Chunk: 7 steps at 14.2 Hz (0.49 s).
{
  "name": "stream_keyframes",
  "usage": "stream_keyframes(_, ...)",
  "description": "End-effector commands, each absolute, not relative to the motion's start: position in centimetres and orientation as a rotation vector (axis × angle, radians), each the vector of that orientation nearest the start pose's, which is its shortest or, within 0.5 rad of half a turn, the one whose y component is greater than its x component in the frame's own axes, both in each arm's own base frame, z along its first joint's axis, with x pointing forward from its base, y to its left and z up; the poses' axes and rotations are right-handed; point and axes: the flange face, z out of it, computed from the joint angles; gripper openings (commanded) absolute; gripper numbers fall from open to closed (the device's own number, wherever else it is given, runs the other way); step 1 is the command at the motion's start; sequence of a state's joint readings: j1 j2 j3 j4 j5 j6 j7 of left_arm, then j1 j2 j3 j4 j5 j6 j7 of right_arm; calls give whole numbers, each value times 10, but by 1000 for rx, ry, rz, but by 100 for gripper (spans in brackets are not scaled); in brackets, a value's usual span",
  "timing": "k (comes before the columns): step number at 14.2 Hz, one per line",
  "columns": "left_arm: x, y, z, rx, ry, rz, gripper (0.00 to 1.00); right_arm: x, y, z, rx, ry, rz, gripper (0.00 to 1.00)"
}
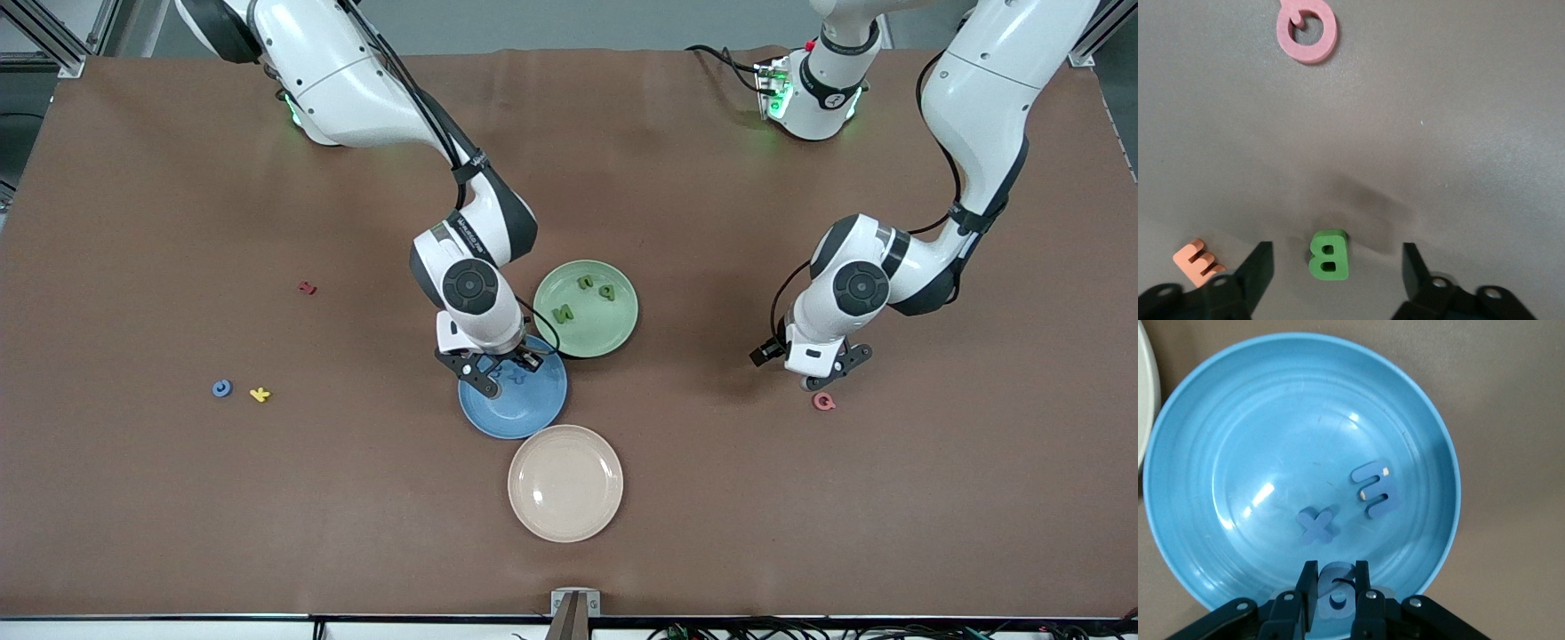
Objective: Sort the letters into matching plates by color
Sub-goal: 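Grasp green B with the left gripper while the right gripper releases 6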
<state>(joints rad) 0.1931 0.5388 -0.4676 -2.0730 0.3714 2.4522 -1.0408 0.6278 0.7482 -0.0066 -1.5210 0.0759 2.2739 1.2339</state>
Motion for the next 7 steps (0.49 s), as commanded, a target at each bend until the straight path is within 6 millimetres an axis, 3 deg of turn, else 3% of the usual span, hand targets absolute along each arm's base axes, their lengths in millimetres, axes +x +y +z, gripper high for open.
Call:
stream_keyframes(1, 552, -153, 181, -3005, -807, 90, 81, 583, 421, 221, -2909, 1045, 57, 98)
stream_keyframes(3, 550, -153, 179, -3004, -802, 96, 79, 583, 421, 221, -2913, 1040, 57, 100)
stream_keyframes(7, 548, -153, 176, -3002, -802, 107, 63, 583, 421, 222, -2919, 1020, 53, 100)
